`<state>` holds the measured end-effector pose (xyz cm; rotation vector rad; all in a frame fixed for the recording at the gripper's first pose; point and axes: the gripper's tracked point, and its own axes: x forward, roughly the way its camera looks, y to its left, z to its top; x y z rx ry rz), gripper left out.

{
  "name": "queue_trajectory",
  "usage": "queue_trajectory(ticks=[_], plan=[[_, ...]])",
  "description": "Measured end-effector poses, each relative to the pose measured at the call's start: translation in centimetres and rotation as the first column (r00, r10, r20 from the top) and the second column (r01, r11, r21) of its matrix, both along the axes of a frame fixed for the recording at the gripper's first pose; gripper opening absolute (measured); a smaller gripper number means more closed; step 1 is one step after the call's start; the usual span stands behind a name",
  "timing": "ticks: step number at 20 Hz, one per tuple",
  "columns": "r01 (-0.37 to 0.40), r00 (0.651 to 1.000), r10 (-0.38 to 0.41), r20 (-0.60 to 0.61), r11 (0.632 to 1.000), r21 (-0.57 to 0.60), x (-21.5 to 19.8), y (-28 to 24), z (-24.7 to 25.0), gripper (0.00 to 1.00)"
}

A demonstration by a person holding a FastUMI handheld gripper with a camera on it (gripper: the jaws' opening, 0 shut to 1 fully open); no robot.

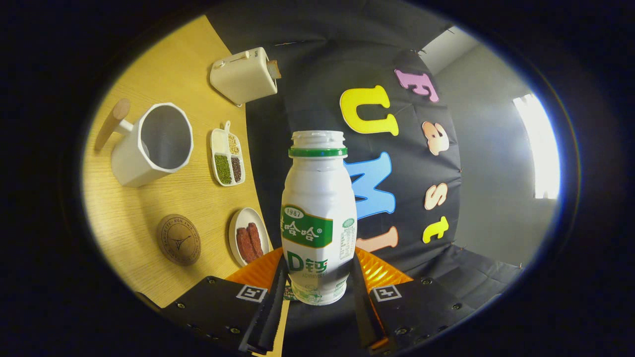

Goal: Take the bottle from table, then pour the juice into the cup, finally place the bottle on the coaster

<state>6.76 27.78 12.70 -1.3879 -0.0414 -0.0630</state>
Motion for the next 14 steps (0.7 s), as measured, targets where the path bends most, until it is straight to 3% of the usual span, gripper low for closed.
queue_trajectory(ticks=[14], plan=[[0.025, 0.999, -0.021, 0.024, 0.986, -0.167, 0.33, 0.67, -0.37, 0.62]])
